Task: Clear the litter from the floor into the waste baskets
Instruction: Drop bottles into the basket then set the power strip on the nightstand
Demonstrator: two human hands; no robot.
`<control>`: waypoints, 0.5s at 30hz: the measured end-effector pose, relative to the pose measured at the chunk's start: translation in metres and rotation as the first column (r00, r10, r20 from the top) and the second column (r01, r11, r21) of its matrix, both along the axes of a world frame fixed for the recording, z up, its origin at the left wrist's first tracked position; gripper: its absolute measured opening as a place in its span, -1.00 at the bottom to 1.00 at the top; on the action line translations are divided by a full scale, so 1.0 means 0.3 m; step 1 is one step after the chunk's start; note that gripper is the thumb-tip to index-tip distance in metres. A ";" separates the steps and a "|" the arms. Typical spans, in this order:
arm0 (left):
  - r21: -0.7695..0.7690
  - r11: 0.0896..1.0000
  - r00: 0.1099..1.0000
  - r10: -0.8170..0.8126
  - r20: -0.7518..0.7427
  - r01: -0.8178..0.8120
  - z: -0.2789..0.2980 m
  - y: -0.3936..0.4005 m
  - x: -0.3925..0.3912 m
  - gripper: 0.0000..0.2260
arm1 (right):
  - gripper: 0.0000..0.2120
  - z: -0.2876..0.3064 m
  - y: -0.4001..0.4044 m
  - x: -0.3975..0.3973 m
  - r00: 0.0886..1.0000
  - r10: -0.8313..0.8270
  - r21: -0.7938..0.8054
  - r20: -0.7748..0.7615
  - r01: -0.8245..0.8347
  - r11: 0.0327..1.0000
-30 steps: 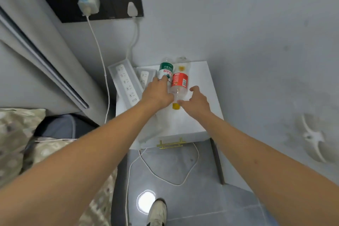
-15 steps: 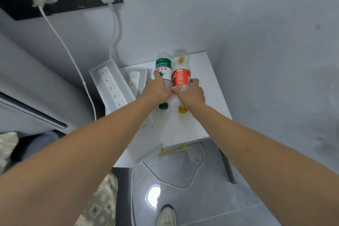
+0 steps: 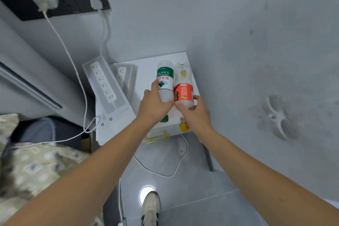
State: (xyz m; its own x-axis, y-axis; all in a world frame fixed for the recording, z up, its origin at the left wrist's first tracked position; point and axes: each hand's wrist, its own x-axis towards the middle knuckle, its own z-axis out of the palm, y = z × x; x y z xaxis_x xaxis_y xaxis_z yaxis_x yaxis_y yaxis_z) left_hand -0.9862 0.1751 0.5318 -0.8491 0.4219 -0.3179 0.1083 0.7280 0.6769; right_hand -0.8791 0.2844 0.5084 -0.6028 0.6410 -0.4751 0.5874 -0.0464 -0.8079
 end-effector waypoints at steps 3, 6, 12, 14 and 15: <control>0.045 0.998 0.998 0.052 0.019 -0.053 0.069 -0.079 0.165 -0.25 | -0.25 0.087 -0.046 0.157 0.999 0.000 -0.022 -0.034 -0.001 1.000; 0.079 0.991 0.993 0.101 0.059 -0.105 0.120 -0.161 0.342 -0.22 | -0.38 0.169 -0.095 0.328 0.996 0.021 -0.040 -0.087 -0.025 0.999; 0.087 0.984 0.986 0.151 0.076 -0.158 0.194 -0.250 0.707 -0.20 | -0.45 0.249 -0.170 0.687 0.990 0.032 -0.114 -0.137 -0.048 0.992; 0.088 0.983 0.985 0.155 0.070 -0.161 0.202 -0.262 0.817 -0.20 | -0.45 0.262 -0.180 0.804 0.993 0.048 -0.122 -0.106 -0.061 0.991; 0.085 0.983 0.985 0.157 0.074 -0.164 0.203 -0.266 0.871 -0.20 | -0.45 0.267 -0.183 0.863 0.994 0.060 -0.116 -0.090 -0.070 0.991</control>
State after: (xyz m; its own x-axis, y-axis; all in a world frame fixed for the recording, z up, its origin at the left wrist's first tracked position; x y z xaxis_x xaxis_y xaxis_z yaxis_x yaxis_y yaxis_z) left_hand -0.7250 0.0953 0.5928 -0.8863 0.3116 -0.3427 -0.0526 0.6674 0.7428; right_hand -0.6202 0.2296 0.5886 -0.6834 0.5413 -0.4899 0.5208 -0.1086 -0.8467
